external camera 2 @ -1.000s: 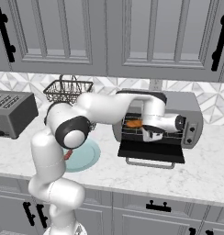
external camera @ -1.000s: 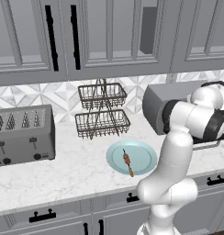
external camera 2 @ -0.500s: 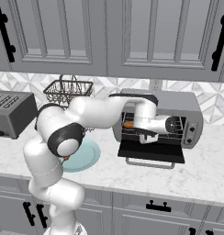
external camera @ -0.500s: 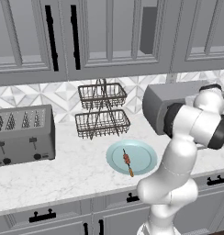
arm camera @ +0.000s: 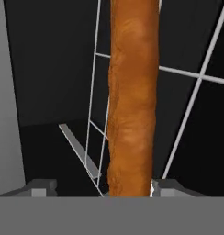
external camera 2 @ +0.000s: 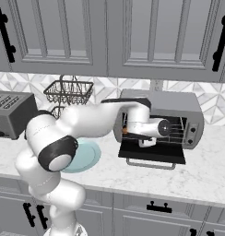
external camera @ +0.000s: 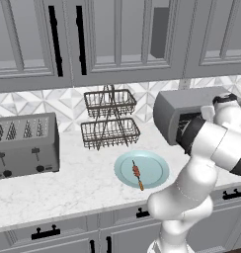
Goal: Pick up the kebab skewer and baguette bread, and place them inside the toaster oven. Close the toaster oven door and start by setting the timer.
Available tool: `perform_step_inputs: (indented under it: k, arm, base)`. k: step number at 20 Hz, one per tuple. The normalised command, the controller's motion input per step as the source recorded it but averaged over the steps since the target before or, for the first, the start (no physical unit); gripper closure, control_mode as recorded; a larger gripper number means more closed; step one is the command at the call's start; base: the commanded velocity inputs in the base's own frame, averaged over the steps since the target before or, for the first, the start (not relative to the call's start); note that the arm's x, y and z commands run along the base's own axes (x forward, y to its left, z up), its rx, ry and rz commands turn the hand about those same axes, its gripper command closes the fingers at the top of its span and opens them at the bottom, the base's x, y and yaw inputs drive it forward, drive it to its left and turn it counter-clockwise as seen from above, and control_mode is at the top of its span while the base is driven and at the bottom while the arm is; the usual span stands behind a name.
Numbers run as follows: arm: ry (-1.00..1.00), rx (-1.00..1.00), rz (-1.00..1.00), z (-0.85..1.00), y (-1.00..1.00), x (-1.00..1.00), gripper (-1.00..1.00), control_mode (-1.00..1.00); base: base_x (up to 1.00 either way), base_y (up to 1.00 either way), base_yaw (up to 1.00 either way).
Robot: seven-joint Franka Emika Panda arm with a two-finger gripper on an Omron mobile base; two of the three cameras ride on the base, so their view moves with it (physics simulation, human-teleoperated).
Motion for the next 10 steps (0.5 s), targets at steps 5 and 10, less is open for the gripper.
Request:
perform_step_inputs:
  k: [5, 10]
  arm:
    - [0.03, -0.07, -0.09, -0.31, 0.00, -0.60, -1.00, -1.00]
    - [0.14, -0.03, -0.06, 0.08, 0.00, -0.46, -1.00, -1.00]
  base:
    - [0.00, 0.00, 0.00]
    - [0.00, 0.00, 0.00]
